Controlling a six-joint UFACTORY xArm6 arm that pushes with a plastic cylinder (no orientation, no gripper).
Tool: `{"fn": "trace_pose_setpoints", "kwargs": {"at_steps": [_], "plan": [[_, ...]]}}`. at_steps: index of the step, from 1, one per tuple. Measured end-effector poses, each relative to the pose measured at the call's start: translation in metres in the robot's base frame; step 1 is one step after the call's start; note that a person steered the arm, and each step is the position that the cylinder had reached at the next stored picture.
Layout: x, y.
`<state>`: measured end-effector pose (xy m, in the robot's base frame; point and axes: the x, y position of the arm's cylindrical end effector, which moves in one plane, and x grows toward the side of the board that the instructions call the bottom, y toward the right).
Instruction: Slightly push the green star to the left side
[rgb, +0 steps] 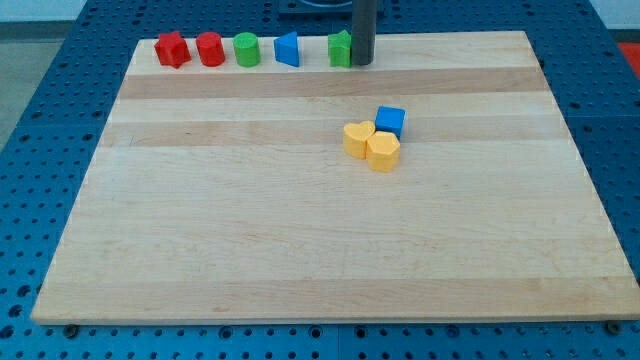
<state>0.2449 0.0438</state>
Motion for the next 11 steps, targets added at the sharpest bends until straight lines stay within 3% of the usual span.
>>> {"fn": "trace_pose_setpoints", "kwargs": {"at_steps": [3, 7, 8, 11], "plan": [[-0.024, 0.024], [-0.024, -0.004], [-0.022, 0.018], [0.069, 0.057]]}}
